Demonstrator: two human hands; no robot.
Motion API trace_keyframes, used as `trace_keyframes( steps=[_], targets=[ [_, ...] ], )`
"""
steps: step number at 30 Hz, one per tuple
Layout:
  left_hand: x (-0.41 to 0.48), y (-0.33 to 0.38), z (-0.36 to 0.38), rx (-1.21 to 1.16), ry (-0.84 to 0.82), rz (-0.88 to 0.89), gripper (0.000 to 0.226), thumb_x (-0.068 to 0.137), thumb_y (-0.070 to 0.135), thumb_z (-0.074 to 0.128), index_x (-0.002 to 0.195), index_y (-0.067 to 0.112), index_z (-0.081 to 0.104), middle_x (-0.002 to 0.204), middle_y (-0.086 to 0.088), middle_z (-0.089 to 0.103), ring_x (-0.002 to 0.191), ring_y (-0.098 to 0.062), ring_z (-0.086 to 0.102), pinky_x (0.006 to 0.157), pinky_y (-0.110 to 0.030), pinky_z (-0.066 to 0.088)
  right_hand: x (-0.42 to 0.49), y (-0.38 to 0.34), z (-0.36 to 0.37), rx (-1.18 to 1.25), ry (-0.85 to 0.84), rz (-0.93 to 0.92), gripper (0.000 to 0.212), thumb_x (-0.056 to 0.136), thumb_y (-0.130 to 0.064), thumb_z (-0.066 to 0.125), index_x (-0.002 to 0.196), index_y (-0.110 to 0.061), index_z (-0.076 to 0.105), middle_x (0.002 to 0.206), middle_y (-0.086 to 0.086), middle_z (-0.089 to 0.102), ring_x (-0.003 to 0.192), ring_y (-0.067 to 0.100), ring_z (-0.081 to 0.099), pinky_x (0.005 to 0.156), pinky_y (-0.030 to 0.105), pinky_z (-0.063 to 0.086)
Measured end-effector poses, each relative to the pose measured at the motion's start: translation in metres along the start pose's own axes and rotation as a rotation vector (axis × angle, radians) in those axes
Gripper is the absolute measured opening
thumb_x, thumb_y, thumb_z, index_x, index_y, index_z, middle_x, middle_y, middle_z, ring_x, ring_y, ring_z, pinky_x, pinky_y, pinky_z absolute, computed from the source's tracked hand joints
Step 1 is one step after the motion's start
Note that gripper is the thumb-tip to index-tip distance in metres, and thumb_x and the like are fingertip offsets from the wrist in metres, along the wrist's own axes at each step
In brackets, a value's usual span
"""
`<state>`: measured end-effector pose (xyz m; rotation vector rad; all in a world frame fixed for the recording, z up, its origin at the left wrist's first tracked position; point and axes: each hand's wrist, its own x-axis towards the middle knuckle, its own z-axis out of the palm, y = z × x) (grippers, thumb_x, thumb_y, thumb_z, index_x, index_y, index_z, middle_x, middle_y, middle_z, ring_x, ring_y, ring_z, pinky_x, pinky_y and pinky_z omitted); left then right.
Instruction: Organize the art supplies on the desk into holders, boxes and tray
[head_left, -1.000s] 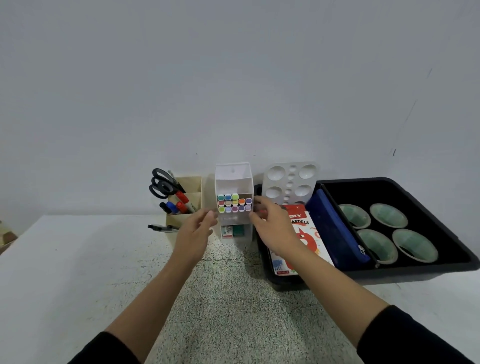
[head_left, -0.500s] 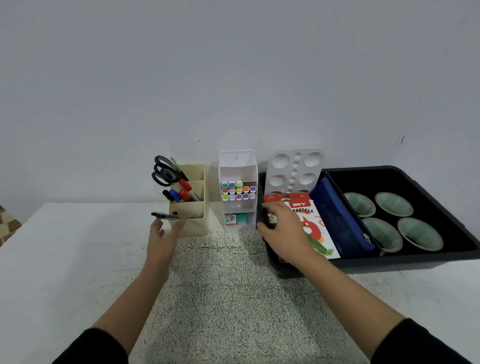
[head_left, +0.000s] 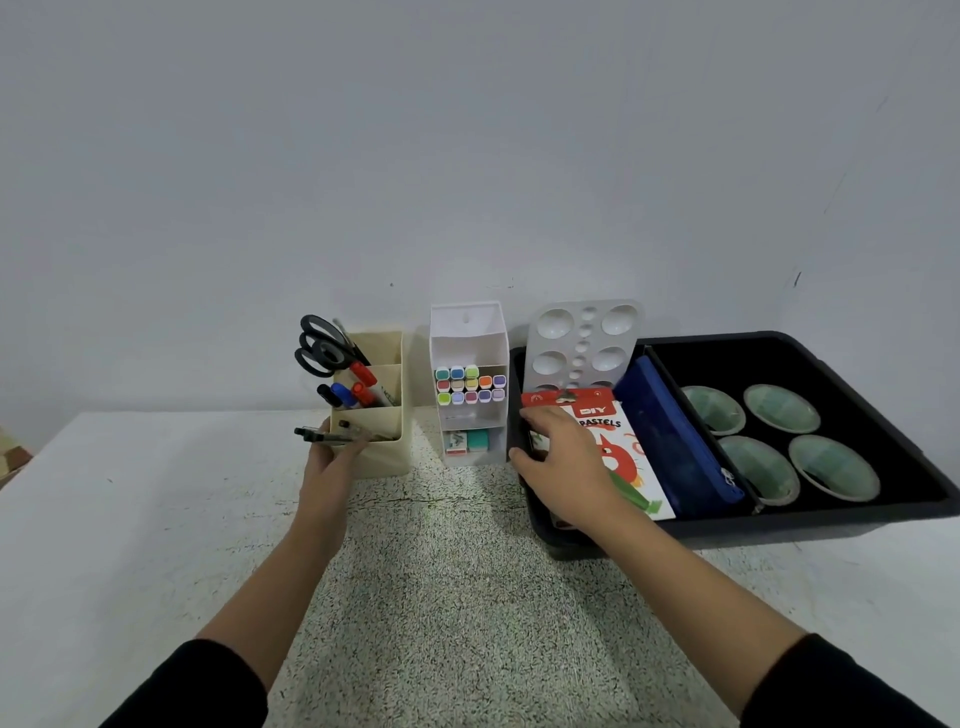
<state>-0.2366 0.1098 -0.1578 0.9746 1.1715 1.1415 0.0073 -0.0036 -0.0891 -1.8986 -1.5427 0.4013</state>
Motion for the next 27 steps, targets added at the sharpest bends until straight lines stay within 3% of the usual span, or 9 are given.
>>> trace_keyframes(
  steps=[11,15,18,21,25,27],
  targets=[
    [-0.011,-0.007,0.012,0.008,-0.014,0.004,0.048,0.1,0.015,0.056,0.145,0.026,0.045,0.135,0.001,0.057,0.124,-0.018,0.052,0.105,-0.038,0.041,-0.001,0.001,0.0,0.017,0.017,-0.027,0.049,0.093,-0.018,0.067,0.139,-0.008,0.056,0.136,0.001,0.056,0.124,0.017,0.053,0.098,0.017,0.033],
    [-0.01,-0.009,0.01,0.032,-0.027,-0.013,0.051,0.098,0.02,0.06,0.145,0.031,0.045,0.137,0.002,0.057,0.128,-0.019,0.051,0.113,-0.045,0.039,-0.006,0.002,-0.005,0.165,-0.001,0.024,0.048,0.092,-0.013,0.069,0.138,-0.011,0.056,0.138,0.003,0.058,0.128,0.018,0.054,0.105,0.026,0.042],
    [-0.011,-0.006,0.011,0.044,-0.052,-0.032,0.047,0.098,0.02,0.061,0.142,0.028,0.046,0.136,0.001,0.056,0.127,-0.018,0.05,0.11,-0.041,0.039,-0.011,0.004,-0.012,0.261,-0.005,0.063,0.043,0.094,-0.015,0.068,0.136,-0.016,0.058,0.135,-0.002,0.061,0.127,0.011,0.055,0.104,0.027,0.046],
    [-0.016,-0.005,0.012,0.061,-0.055,-0.039,0.041,0.096,0.02,0.064,0.135,0.019,0.051,0.132,-0.001,0.06,0.127,-0.021,0.052,0.107,-0.038,0.041,-0.016,0.007,-0.02,0.337,0.044,0.081,0.033,0.094,-0.015,0.068,0.126,-0.021,0.063,0.122,-0.009,0.066,0.113,0.004,0.06,0.093,0.02,0.05],
    [-0.039,-0.01,0.01,0.139,0.037,-0.061,0.061,0.088,0.027,0.075,0.141,0.018,0.046,0.131,0.001,0.059,0.123,-0.021,0.055,0.11,-0.045,0.04,-0.03,0.013,-0.034,0.448,0.155,0.072,0.021,0.093,-0.013,0.068,0.102,-0.032,0.067,0.092,-0.009,0.071,0.09,0.007,0.067,0.08,0.03,0.058],
    [-0.055,-0.014,0.012,0.139,0.115,-0.114,0.062,0.09,0.019,0.074,0.142,0.02,0.04,0.123,-0.005,0.057,0.107,-0.024,0.06,0.097,-0.043,0.048,-0.036,0.016,-0.043,0.536,0.196,0.095,0.018,0.093,-0.012,0.068,0.098,-0.029,0.069,0.086,-0.002,0.071,0.084,0.014,0.071,0.077,0.036,0.061]
  ],
)
